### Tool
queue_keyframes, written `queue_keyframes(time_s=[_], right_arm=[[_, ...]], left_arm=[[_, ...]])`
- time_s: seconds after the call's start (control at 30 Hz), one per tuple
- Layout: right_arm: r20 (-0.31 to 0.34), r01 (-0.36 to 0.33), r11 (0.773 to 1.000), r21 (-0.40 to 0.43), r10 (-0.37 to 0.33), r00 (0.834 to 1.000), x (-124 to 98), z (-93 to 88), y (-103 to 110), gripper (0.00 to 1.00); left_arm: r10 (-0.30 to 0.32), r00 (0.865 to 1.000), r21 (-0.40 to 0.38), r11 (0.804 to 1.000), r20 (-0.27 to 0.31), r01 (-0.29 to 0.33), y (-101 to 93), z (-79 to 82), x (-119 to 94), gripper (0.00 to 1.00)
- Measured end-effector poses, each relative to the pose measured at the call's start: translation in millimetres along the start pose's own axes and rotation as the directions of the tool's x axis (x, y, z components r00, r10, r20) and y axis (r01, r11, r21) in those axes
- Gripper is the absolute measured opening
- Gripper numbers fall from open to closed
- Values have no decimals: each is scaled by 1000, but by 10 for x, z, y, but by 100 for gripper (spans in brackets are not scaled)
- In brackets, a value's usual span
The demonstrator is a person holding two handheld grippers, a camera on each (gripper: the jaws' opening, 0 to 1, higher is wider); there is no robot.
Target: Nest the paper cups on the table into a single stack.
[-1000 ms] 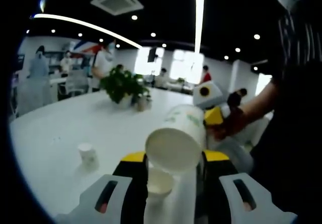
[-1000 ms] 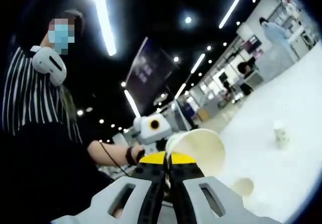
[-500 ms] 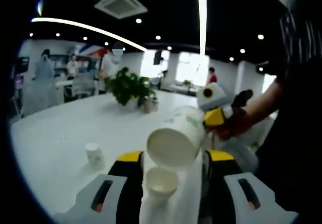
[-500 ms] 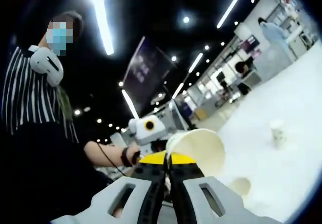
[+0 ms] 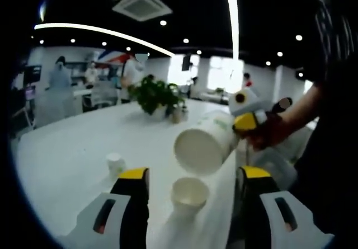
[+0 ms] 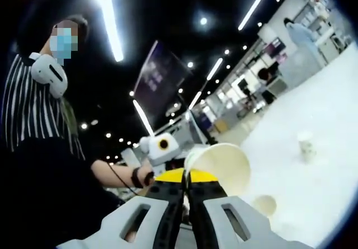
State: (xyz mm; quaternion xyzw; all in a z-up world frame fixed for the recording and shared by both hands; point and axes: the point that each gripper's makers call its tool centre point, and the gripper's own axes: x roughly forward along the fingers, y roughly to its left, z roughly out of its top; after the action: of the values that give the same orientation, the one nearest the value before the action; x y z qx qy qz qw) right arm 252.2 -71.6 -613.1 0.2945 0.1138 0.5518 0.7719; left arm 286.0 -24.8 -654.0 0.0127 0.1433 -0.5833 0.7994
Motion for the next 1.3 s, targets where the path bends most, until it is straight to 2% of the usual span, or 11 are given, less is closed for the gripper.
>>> queue_keyframes(time_s=[0.4, 0.87, 1.1, 1.3], right_arm=[[-3, 40, 999, 13, -40, 999, -93, -7, -91, 0], [-2, 63, 997, 33, -63, 998, -132, -13, -155, 0], [2, 71, 997, 37, -71, 997, -153, 0, -172, 0], [0, 79, 996, 41, -79, 997, -179, -3, -207, 0]], left_arm=[[81, 997, -7, 997, -5, -81, 175, -64, -107, 69], [200, 980, -22, 980, 1, -200, 439, -125, -245, 88], [229, 973, -30, 973, 3, -229, 491, -165, -261, 98], [248, 969, -37, 968, 16, -247, 543, -116, -286, 98]])
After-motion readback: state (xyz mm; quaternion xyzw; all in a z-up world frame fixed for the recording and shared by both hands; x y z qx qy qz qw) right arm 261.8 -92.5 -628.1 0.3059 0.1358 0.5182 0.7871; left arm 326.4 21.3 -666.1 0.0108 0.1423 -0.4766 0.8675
